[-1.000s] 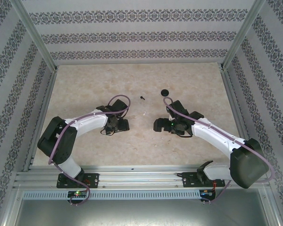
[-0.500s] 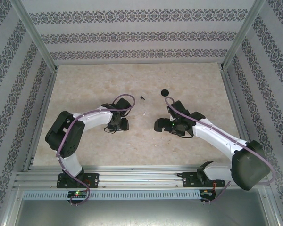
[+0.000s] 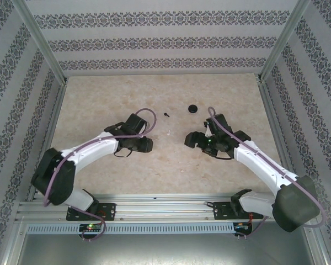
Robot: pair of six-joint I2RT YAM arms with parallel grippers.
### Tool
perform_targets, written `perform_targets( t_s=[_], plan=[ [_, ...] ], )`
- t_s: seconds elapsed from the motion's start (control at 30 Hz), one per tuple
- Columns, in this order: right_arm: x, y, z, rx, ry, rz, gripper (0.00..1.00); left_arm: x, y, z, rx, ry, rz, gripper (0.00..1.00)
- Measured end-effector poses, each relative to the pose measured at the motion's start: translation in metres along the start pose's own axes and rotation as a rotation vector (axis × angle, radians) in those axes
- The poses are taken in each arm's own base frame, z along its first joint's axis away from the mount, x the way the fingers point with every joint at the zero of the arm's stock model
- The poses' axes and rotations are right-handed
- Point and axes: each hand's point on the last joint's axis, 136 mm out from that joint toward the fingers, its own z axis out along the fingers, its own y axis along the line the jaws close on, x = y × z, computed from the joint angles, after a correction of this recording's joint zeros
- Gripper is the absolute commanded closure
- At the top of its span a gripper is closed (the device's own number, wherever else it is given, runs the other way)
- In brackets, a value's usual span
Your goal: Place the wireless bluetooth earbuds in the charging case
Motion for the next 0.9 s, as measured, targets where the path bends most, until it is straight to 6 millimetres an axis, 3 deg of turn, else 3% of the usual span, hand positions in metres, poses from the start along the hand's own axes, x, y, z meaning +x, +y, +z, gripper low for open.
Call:
perform_targets(
  t_s=[0.1, 0.23, 0.37, 0.67, 0.9],
  plan=[
    [-0.005, 0.020, -0.008, -0.076, 0.018, 0.009, 0.19, -0.006, -0.020, -0.018, 0.105, -0.071, 0.091, 0.68],
    [-0.013, 0.060, -0.019, -0.188, 0.045, -0.026, 0.19, -0.004, -0.039, -0.032, 0.192, -0.119, 0.188, 0.69],
    [-0.008, 0.091, -0.019, -0.264, 0.094, -0.068, 0.23, -0.007, -0.058, -0.042, 0.263, -0.156, 0.265, 0.69],
    [0.005, 0.109, -0.003, -0.320, 0.206, -0.060, 0.31, -0.009, -0.094, -0.054, 0.429, -0.206, 0.401, 0.73],
    [0.024, 0.123, -0.004, -0.366, 0.282, -0.090, 0.31, -0.015, -0.107, -0.066, 0.492, -0.256, 0.453, 0.74]
  ],
)
